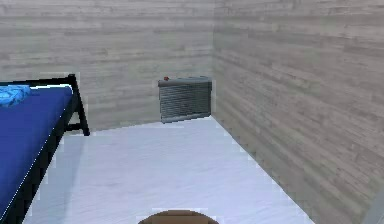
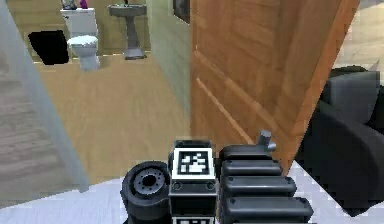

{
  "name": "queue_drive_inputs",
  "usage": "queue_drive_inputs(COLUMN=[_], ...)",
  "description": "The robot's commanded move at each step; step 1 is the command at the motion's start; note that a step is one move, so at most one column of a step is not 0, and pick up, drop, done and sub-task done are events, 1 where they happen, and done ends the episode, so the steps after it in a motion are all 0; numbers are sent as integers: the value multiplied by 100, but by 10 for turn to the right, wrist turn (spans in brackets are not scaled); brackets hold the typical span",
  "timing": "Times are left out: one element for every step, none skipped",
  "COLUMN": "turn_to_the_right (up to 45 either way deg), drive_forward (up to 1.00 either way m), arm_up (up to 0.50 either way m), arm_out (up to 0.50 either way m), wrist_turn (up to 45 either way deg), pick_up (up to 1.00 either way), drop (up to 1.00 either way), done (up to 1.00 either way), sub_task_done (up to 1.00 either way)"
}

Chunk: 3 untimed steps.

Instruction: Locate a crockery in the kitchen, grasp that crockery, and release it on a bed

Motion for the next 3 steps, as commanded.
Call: queue_drive_inputs(turn_to_the_right=[-210, 0, -60], drive_forward=[0, 100, 0], arm_up=[0, 0, 0], arm_out=[0, 0, 0], wrist_turn=[0, 0, 0], pick_up=[0, 0, 0], drop=[0, 0, 0], done=[0, 0, 0], sub_task_done=[0, 0, 0])
